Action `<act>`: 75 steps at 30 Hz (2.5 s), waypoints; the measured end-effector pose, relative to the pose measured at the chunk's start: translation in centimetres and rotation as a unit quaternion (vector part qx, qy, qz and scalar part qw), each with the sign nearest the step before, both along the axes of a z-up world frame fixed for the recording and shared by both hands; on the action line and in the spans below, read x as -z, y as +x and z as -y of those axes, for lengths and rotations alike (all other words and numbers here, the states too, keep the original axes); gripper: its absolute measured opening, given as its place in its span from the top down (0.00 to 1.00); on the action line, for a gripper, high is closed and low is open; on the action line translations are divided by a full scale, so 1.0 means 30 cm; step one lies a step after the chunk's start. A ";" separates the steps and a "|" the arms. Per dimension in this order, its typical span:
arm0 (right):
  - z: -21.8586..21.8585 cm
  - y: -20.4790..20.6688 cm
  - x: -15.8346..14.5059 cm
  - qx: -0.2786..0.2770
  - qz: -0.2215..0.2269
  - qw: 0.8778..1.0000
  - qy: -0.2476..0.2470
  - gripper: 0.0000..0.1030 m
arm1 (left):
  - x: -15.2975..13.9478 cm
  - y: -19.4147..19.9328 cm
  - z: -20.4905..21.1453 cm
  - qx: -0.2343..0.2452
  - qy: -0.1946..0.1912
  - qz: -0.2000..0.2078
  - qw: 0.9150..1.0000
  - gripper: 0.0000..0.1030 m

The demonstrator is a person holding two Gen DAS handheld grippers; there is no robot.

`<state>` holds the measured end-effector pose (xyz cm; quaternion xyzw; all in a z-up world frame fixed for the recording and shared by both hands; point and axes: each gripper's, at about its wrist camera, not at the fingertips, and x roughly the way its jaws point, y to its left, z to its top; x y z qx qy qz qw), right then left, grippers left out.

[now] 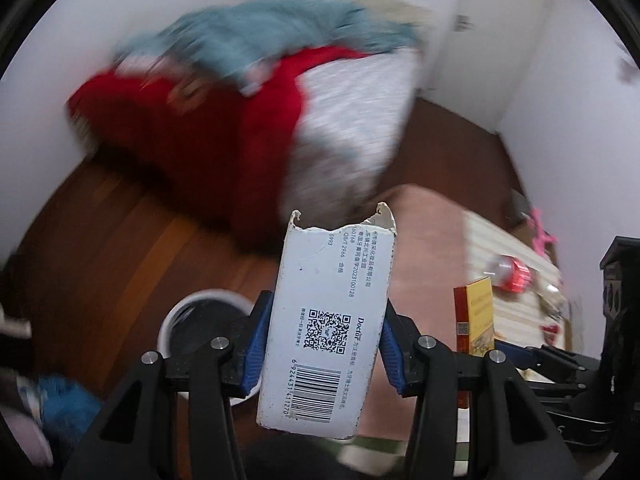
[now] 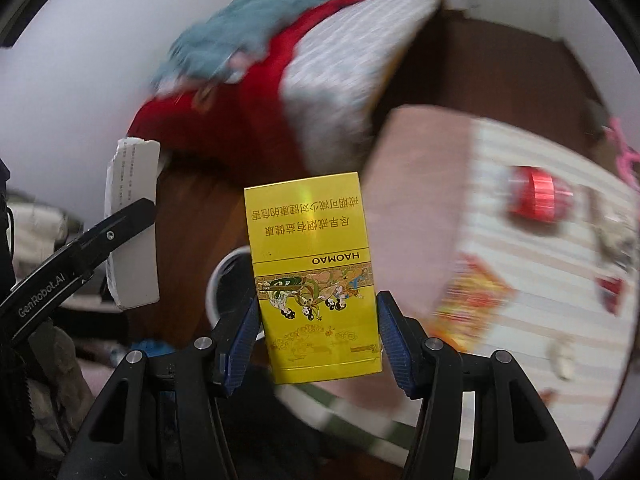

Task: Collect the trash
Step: 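Carry white box and yellow box over the bin and release both, then withdraw both tools from the bin back toward the table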

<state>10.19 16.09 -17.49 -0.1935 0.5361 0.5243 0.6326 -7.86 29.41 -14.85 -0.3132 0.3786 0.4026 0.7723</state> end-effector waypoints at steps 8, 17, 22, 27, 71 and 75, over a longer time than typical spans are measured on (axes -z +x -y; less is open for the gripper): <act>-0.466 -0.362 0.439 -0.082 -0.029 0.990 -0.106 0.42 | 0.442 -0.360 -0.308 -0.105 -0.153 -0.012 0.983 0.56; -0.701 -0.496 0.849 -0.103 -0.055 0.970 -0.213 0.42 | 0.794 -0.488 -0.463 -0.157 -0.255 -0.045 0.953 0.36; -0.745 -0.522 0.933 -0.125 -0.070 0.962 -0.234 0.20 | 0.824 -0.539 -0.442 -0.179 -0.253 -0.069 0.948 0.02; -0.737 -0.561 0.942 -0.145 -0.066 0.956 -0.247 0.01 | 0.778 -0.594 -0.393 -0.192 -0.210 -0.108 0.953 0.02; -0.033 -0.300 -0.054 -0.039 0.010 0.999 0.027 0.00 | 0.041 -0.272 0.247 -0.106 0.044 -0.080 0.990 0.02; 0.194 -0.077 -0.058 0.024 0.020 0.999 0.010 0.00 | 0.102 -0.068 0.357 -0.051 0.040 -0.085 0.994 0.02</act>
